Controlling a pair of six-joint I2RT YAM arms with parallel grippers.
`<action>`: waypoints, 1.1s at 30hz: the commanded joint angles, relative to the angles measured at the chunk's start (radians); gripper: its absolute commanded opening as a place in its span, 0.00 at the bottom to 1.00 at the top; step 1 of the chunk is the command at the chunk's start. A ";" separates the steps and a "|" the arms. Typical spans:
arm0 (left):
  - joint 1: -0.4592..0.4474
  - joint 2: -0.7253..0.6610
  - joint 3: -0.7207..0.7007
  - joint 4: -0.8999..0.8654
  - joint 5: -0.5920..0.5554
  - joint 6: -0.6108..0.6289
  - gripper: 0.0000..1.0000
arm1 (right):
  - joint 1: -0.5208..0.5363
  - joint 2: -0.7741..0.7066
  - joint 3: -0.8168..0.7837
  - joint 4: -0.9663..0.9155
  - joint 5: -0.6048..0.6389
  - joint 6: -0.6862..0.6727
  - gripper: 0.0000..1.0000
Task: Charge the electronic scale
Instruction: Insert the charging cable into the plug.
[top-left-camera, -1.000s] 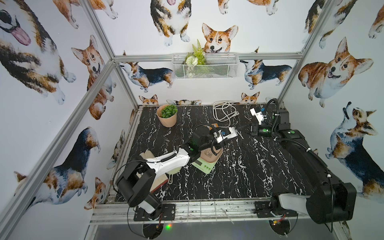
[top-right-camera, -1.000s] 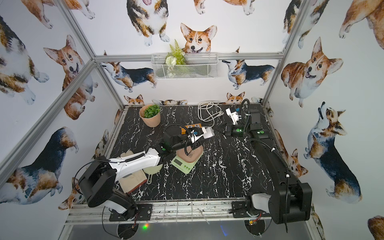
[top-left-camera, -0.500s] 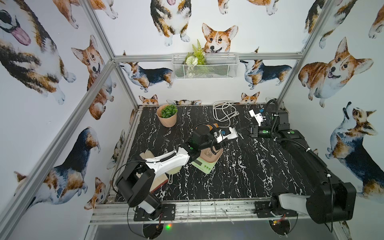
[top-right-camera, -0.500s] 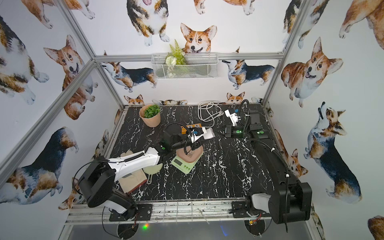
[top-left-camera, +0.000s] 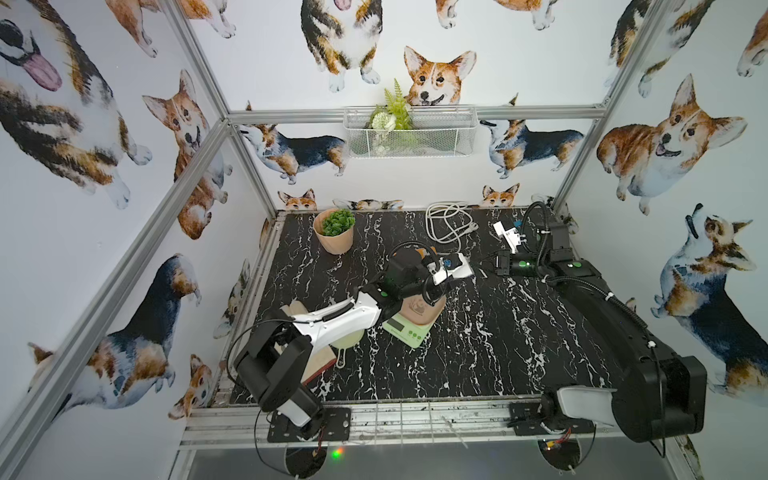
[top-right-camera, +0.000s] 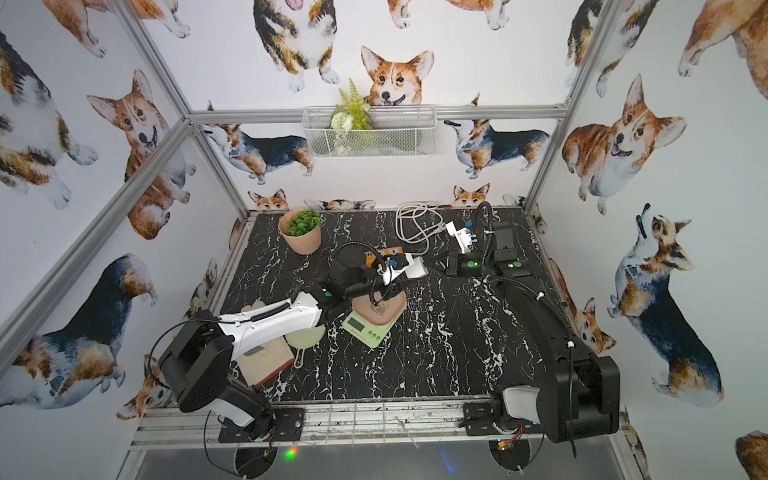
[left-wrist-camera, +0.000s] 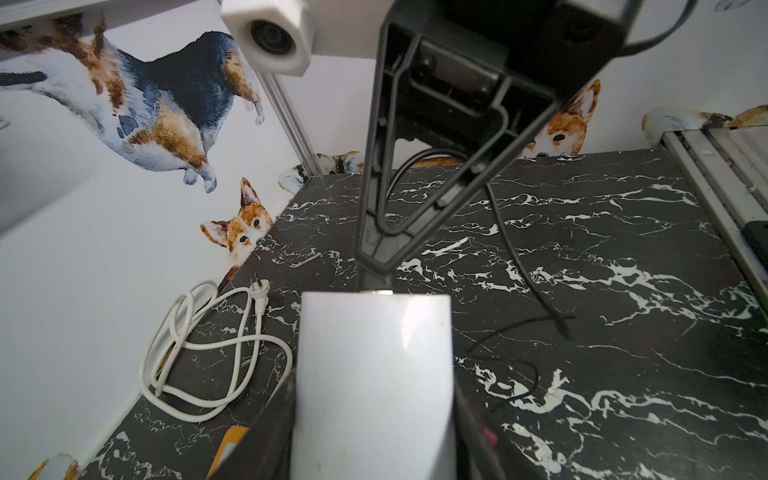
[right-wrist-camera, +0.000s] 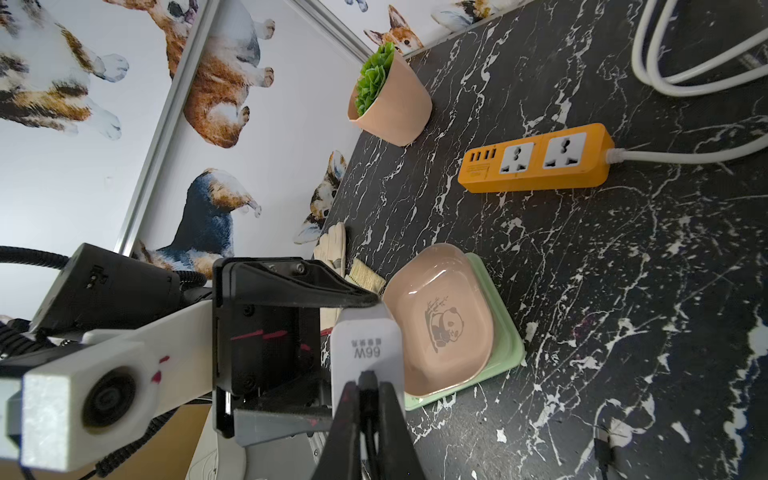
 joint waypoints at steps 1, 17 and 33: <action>0.000 -0.006 0.006 0.205 -0.008 -0.012 0.00 | 0.013 0.000 -0.018 -0.004 -0.044 0.039 0.00; 0.000 -0.009 0.008 0.198 0.011 -0.001 0.00 | 0.042 0.019 -0.005 -0.018 -0.034 0.022 0.00; 0.007 -0.015 -0.035 0.196 0.004 0.007 0.00 | 0.007 -0.014 0.032 -0.028 -0.089 0.000 0.76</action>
